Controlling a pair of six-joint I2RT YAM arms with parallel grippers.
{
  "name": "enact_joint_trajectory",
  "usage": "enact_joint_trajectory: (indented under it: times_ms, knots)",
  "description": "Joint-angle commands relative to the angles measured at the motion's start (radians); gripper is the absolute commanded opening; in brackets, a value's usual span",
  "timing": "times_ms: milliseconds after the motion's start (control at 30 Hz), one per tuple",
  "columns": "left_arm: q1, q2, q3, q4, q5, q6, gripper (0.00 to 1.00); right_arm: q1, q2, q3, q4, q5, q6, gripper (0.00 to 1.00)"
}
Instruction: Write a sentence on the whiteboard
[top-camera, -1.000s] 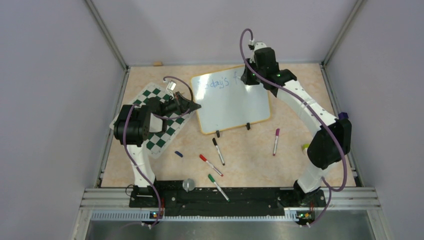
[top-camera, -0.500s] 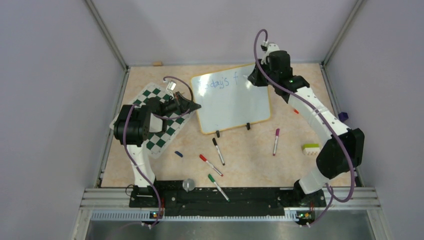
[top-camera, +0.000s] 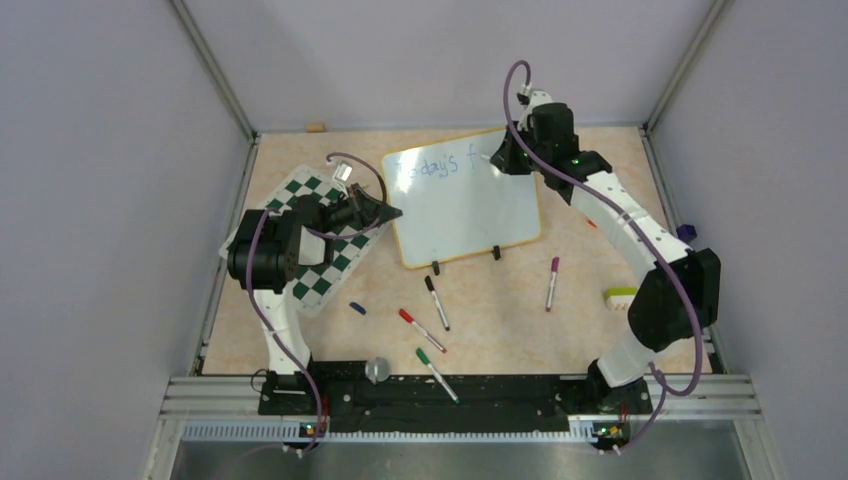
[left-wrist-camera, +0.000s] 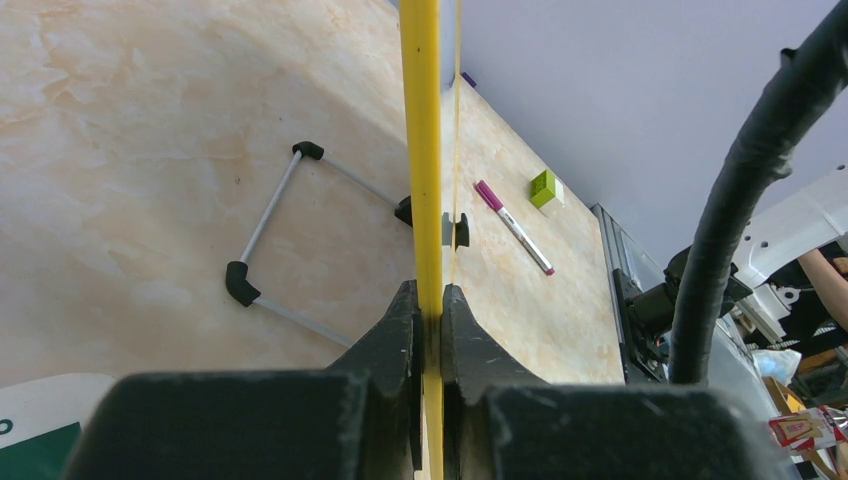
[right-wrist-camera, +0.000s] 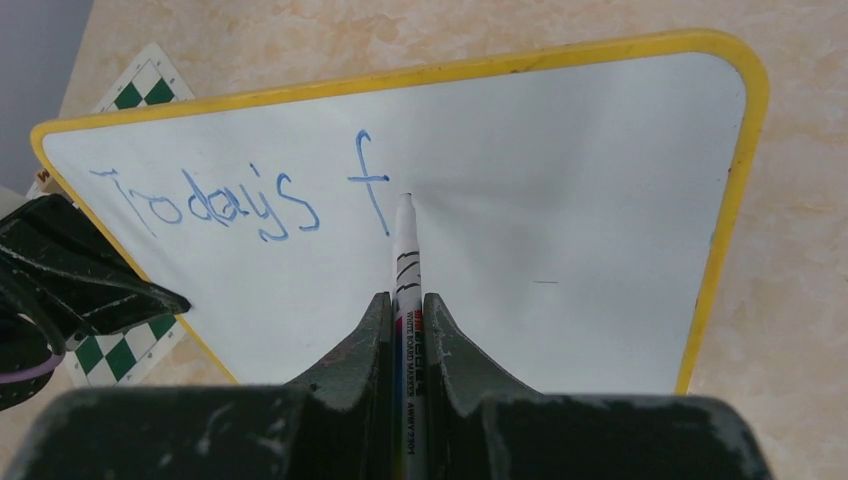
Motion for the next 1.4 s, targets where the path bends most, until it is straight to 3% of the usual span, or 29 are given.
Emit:
enact_joint_trajectory:
  times_ms: [0, 967, 1367]
  knots:
    - [0.005, -0.015, -0.003, 0.123, -0.001, 0.073, 0.0, -0.002, 0.015, 0.062, 0.029, -0.019, 0.008, 0.0]
    - [0.005, -0.018, -0.009, 0.123, -0.006, 0.078, 0.0, 0.0, 0.079, 0.119, -0.018, 0.007, 0.007, 0.0]
    - [0.005, -0.018, -0.012, 0.122, -0.009, 0.08, 0.0, 0.0, 0.041, 0.045, -0.023, 0.009, 0.003, 0.0]
